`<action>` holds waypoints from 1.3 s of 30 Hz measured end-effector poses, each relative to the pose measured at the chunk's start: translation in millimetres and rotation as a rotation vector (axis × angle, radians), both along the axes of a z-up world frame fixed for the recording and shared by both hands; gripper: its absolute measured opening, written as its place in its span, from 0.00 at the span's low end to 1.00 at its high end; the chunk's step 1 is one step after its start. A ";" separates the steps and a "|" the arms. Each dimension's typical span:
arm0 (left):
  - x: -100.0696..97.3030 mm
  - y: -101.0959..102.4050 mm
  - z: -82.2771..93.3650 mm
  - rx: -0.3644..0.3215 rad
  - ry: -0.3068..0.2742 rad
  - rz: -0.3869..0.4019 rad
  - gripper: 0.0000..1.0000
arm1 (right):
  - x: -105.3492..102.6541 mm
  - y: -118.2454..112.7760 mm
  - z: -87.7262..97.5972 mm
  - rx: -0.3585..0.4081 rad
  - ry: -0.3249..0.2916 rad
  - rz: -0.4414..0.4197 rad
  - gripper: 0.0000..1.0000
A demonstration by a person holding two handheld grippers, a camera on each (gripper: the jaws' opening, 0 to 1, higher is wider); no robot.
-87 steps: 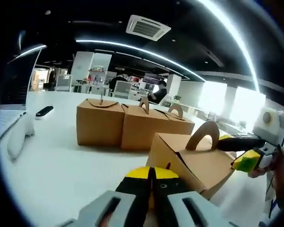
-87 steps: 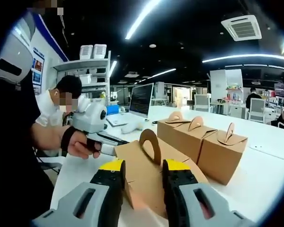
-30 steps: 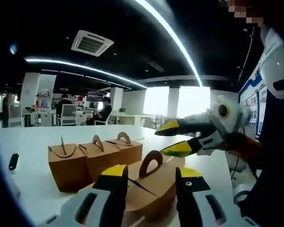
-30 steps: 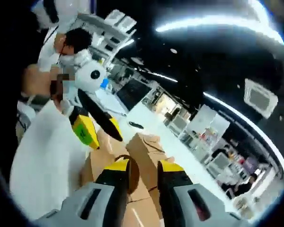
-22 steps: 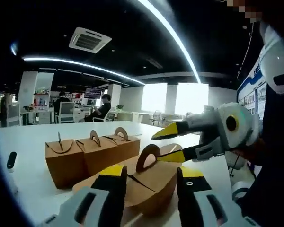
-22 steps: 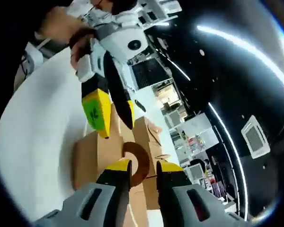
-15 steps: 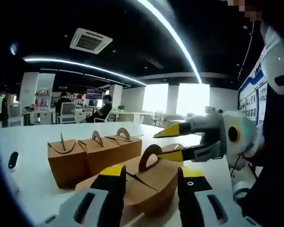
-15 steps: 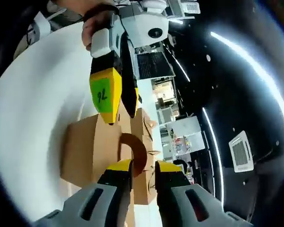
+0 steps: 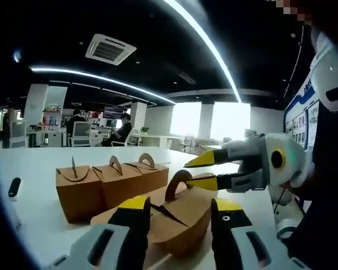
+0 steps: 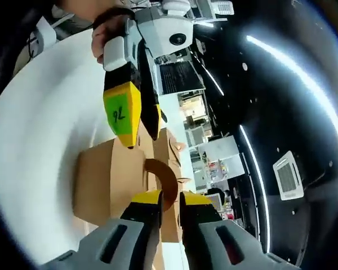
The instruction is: Pick up one paper box from the group, open the paper box, and remove the item inside
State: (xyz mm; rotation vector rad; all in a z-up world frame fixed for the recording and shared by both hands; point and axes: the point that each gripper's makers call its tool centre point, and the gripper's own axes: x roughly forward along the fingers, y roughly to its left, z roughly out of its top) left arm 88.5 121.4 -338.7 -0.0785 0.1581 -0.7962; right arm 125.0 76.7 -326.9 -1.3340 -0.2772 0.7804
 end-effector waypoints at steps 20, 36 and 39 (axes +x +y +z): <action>-1.8 -12.8 -15.8 0.083 0.006 -0.035 0.38 | -7.1 0.1 12.5 0.079 0.046 0.033 0.11; 2.5 -21.2 -33.7 0.386 -0.113 -0.007 0.42 | -23.8 -8.2 26.6 0.213 0.224 0.105 0.11; 5.5 -22.1 -34.7 0.418 -0.141 -0.002 0.42 | -26.4 -8.4 28.7 0.227 0.240 0.114 0.11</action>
